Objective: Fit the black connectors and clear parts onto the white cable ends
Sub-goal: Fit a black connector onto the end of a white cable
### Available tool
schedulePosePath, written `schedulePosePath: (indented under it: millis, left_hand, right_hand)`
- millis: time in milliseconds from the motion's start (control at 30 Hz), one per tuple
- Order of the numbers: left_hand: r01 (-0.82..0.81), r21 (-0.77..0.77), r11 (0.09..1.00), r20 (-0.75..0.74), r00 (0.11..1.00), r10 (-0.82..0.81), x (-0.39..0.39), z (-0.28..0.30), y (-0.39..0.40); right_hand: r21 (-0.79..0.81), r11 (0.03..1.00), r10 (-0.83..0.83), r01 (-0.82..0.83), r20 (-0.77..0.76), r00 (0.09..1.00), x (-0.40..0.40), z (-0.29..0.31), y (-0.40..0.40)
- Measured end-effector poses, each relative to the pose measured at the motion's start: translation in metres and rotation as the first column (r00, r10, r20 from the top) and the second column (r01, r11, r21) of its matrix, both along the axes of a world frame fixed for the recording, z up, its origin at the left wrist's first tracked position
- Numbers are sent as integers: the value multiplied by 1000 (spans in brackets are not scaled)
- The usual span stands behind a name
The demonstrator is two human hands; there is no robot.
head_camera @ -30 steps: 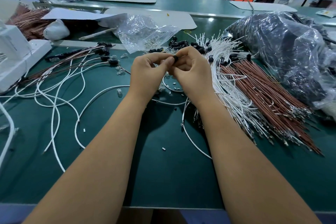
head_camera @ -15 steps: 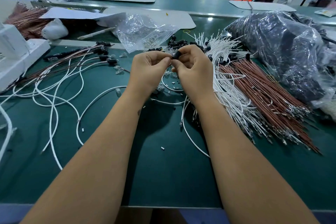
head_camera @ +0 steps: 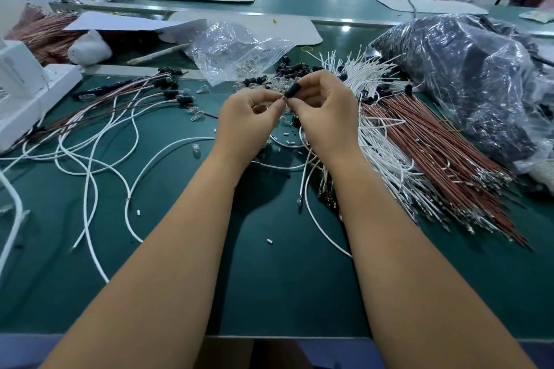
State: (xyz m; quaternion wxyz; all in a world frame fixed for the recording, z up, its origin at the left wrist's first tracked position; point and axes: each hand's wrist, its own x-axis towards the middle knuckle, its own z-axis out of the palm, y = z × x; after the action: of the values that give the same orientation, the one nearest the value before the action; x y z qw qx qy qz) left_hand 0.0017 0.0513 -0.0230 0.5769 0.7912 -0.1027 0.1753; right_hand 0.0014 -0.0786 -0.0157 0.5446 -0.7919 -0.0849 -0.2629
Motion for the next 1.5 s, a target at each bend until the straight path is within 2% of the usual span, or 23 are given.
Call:
schedulePosePath:
  millis: [100,200,300,433,533,733,800,900,1000,1133,1233,1333,1500]
  left_hand:
    - [-40,80,996,88,996,33,1,0,5]
    - [-78,43,996,97,993,74,5,0,10]
    - [-100,-49,994,80,991,104,10,0,13]
    - [-68,-182,981,61,995,80,14,0,13]
    - [-7,-275,961,70,997,27,13,-1,11]
    - [101,-420,902,85,994,-72,15,-2,13]
    - [145,-433,890,96,989,-115,14,-1,12]
    - [184,-417,890,115,982,-150,11,1,14]
    - [107,-260,960,50,994,-98,9,1,17]
    - [14,11,1000,-28,1000,-14,6,-2,15]
    - [38,104,994,-24,999,-36,5,-1,14]
    - [65,120,991,-30,998,-61,5,-3,14]
    - [72,95,993,-54,996,-67,6,-3,13]
  right_hand:
    - [-4,999,51,-51,13,999,-1,0,1]
    - [-76,993,88,-91,-38,995,1,-1,4]
    - [-301,943,112,-140,-110,988,2,-4,6]
    - [-535,787,199,-307,-251,947,2,-4,11]
    - [-568,758,189,-319,-276,942,1,-4,11]
    - [-560,785,165,-266,-224,960,1,-5,9]
    - [-513,828,142,-227,-199,970,2,-4,8]
    - [-345,928,101,-142,-135,986,1,-1,8]
    - [-131,986,91,-100,-70,993,-2,5,3]
    - [188,978,114,-85,-149,982,-2,9,-1]
    - [390,915,190,-101,-198,962,0,9,-1]
    - [452,884,225,-117,-192,955,1,8,-1]
    - [376,919,194,-119,-168,966,1,6,-2]
